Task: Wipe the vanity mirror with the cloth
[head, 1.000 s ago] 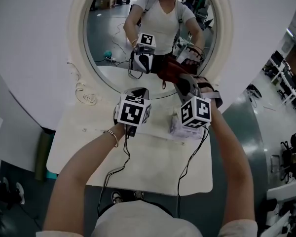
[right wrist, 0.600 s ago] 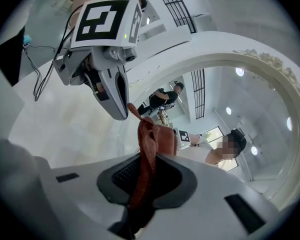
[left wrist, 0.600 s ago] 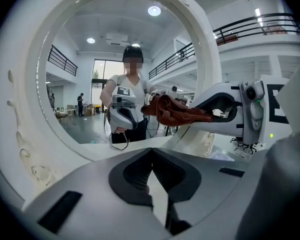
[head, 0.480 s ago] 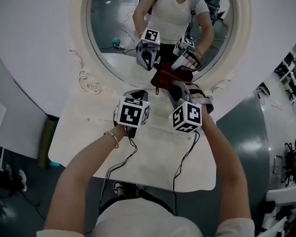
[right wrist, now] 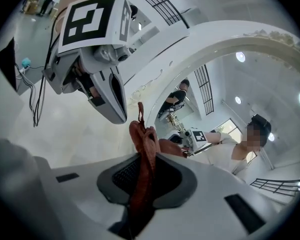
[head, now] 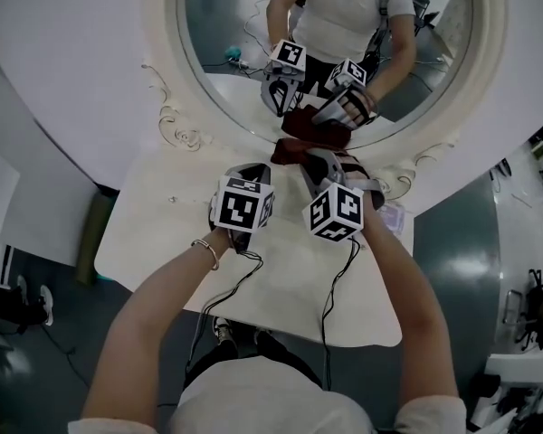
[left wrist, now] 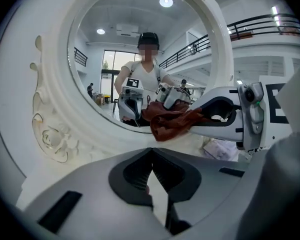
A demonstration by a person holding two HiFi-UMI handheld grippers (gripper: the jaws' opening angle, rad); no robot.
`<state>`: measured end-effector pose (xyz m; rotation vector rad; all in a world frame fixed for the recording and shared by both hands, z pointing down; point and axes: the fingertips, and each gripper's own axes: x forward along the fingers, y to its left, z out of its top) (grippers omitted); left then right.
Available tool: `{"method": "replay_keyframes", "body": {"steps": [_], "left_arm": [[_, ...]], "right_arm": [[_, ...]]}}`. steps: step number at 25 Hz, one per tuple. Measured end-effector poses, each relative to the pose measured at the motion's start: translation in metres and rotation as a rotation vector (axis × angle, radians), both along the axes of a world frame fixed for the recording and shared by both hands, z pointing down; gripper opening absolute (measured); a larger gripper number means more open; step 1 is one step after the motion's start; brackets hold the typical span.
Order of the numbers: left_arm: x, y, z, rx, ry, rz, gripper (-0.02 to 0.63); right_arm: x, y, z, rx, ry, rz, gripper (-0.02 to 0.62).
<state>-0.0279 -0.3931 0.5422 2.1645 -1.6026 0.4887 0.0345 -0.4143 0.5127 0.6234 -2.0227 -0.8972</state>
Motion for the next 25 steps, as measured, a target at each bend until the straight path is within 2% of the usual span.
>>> {"method": "replay_keyframes", "body": {"steps": [16,25], "left_arm": [[-0.022,0.003,0.0,0.011,0.018,-0.026,0.011],[-0.037,0.02,-0.015,0.06,0.08,-0.065,0.011]], "right_arm": [[-0.004,-0.006,0.004,-0.057,-0.043,0.034,0.063],[-0.003,0.004,-0.024,-0.108,-0.221,0.089,0.063]]}}
